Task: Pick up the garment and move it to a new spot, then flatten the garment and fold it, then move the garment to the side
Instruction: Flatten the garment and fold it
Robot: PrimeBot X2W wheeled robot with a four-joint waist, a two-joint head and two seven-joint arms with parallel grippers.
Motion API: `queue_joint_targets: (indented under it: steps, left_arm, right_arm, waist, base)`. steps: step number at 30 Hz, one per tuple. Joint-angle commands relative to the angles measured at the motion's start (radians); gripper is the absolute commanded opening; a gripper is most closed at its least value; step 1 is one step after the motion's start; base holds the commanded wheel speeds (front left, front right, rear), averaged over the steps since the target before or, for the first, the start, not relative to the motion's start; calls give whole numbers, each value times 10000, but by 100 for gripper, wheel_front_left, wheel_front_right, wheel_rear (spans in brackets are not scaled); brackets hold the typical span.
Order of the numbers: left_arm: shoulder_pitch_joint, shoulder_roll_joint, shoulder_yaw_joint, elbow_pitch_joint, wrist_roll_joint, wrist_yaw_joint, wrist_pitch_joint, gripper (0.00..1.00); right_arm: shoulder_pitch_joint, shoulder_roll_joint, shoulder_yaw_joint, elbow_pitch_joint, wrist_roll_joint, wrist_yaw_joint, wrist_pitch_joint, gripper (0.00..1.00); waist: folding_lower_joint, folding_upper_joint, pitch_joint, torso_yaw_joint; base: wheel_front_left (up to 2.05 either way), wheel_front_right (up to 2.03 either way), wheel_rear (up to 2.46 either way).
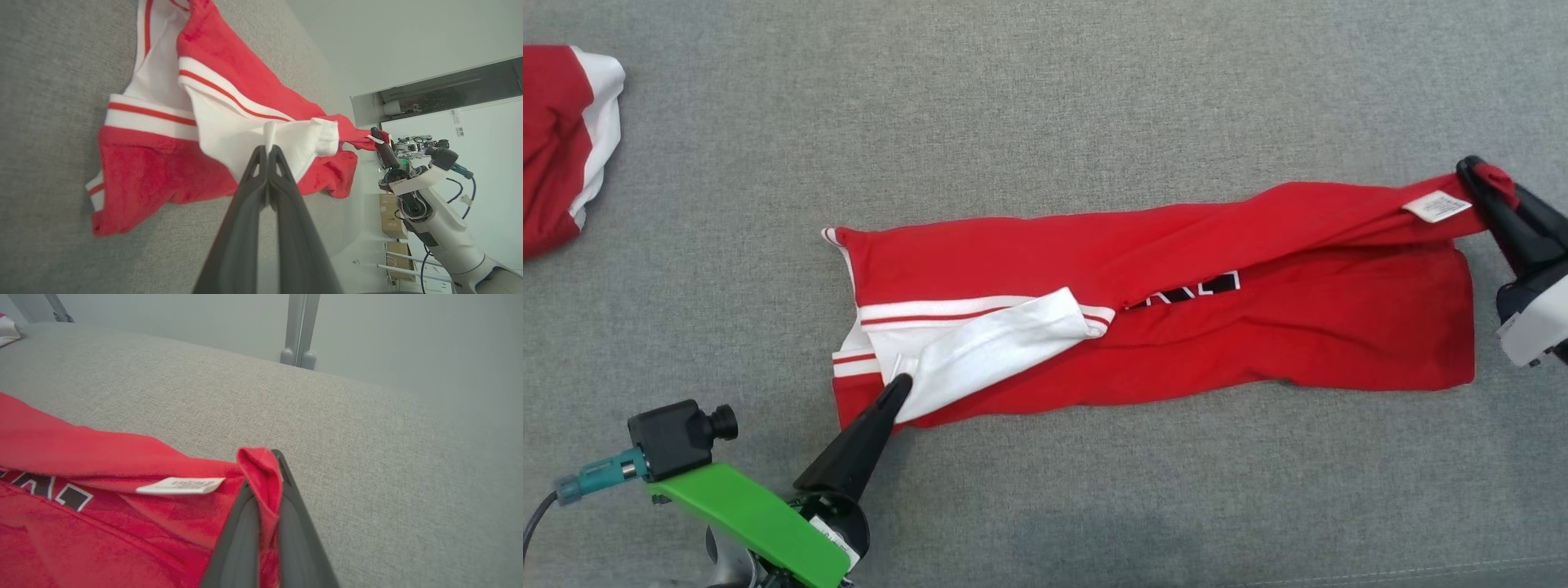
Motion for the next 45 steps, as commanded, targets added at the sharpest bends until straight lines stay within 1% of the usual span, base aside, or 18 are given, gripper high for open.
queue_joint_targets:
  steps: [1, 4, 8, 17, 18, 20, 21, 22, 24, 25, 26, 27, 29, 32, 34, 38, 39, 45]
  left_arm:
    - [9, 6, 66, 200, -120, -14, -7, 0]
    - [-350, -104, 75, 787, -125, -63, 9, 0]
    - [-810, -216, 7, 1554, -18, -141, 55, 0]
    - [-1654, -257, 148, 2490, 194, -218, -76, 0]
    - [-1724, -239, 143, 2532, 236, -219, -83, 0]
    - [-1819, -266, 139, 2590, 282, -128, -80, 0]
    - [-1929, -186, 77, 2594, 447, -69, -55, 9]
    - [-1943, -160, 61, 2599, 529, -25, -64, 18]
    - [-1979, -91, 28, 2571, 783, 72, -127, 48]
    - [-2032, -8, 7, 2563, 947, 122, -182, 85]
    - [-2126, 150, -17, 2561, 1276, 159, -288, 100]
    - [-2212, 357, -77, 2572, 1729, 185, -398, 100]
    - [-2222, 490, -154, 2603, 2279, 356, -627, 100]
    - [-2228, 907, -76, 2379, 3198, 771, -1019, 100]
    - [-2071, 1134, -1, 2137, 3738, 1123, -1274, 100]
    - [-1800, 1270, 325, 1574, 4451, 1789, -1922, 100]
    - [-1782, 1209, 534, 1332, 4690, 2019, -2343, 100]
    - [-1675, 1128, 851, 920, 5489, 2455, -3445, 100]
  right_arm:
    - [-236, -100, -98, 68, -415, 0, -92, 0]
    - [-644, -41, -40, 194, -1711, 0, -136, 0]
    - [-1007, 138, 291, 223, -2856, -1, -182, 0]
    - [-398, -24, 666, 157, -3477, -1, -209, 0]
    - [-319, -14, 697, 151, -3503, -1, -212, 4]
    - [-278, 32, 687, 76, -3574, -1, -214, 40]
    - [-187, 55, 710, 1, -3724, -1, -216, 100]
    - [-134, 74, 712, -32, -3769, -1, -217, 100]
    - [-42, 120, 625, -84, -3764, -1, -216, 100]
    - [63, 134, 588, -99, -3627, -1, -212, 100]
    - [175, 114, 524, -187, -3489, -1, -213, 100]
    - [295, 72, 400, -256, -3316, -1, -213, 100]
    - [697, -87, 291, -581, -2945, -1, -212, 100]
    - [1357, -259, -413, -819, -1774, -6, -211, 100]
    - [1784, -78, -991, -752, -770, -4, -146, 100]
    - [2107, 826, -2276, -64, 1080, 2, 438, 100]
    - [1988, 1430, -2536, 206, 1814, 2, 796, 100]
    - [1828, 2323, -2780, 695, 2596, 2, 1223, 100]
  waist:
    - [0, 0, -17, 7]
    - [0, 0, 3, -41]
    - [0, 0, 59, -37]
    - [0, 0, 189, -140]
    - [0, 0, 173, -182]
    - [0, 0, 141, -279]
    - [0, 0, 109, -385]
    - [0, 0, 95, -438]
    - [0, 0, 79, -539]
    - [0, 0, 59, -577]
    - [0, 0, 42, -600]
    - [0, 0, 26, -618]
    - [0, 0, 3, -634]
    - [0, 0, 7, -722]
    - [0, 0, 48, -772]
    - [0, 0, 200, -707]
    - [0, 0, 271, -598]
    - [0, 0, 252, -174]
  base:
    - [0, 0, 0]
    - [0, 0, 0]
    - [0, 0, 0]
    - [0, 0, 0]
    - [0, 0, 0]
    - [0, 0, 0]
    - [0, 0, 0]
    - [0, 0, 0]
    - [0, 0, 0]
    - [0, 0, 0]
    - [0, 0, 0]
    - [0, 0, 0]
    - [0, 0, 0]
    - [0, 0, 0]
    - [0, 0, 0]
    - [0, 0, 0]
    - [0, 0, 0]
    - [0, 0, 0]
